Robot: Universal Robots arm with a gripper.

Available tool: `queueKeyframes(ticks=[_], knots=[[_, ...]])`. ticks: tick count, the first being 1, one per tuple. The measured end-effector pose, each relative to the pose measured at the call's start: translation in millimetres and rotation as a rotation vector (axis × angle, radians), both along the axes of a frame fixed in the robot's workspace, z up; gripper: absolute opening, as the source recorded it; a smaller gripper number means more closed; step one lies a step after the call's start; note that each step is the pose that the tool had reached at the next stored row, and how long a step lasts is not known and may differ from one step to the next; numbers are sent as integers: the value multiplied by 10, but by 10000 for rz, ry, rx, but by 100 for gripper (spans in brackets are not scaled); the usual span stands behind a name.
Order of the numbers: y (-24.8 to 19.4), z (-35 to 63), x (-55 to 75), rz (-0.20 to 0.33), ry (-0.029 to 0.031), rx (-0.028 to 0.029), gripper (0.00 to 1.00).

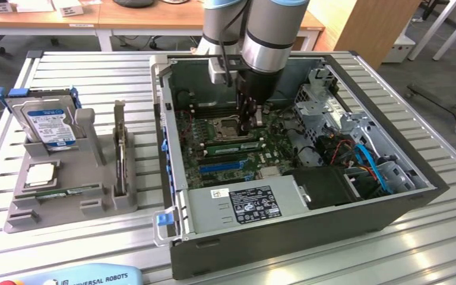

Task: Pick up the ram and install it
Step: 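Press down the ram until it locks into place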

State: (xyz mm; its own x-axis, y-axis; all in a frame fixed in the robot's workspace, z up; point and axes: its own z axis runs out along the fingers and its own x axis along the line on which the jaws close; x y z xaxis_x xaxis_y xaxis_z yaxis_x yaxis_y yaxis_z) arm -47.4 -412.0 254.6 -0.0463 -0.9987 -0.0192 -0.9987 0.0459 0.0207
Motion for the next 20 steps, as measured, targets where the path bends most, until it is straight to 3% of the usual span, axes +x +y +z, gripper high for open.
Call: queueKeyframes(ticks=[9, 20], knots=[[0, -1, 0, -700, 0, 0, 10], [0, -4, 0, -2067, 0, 0, 10]])
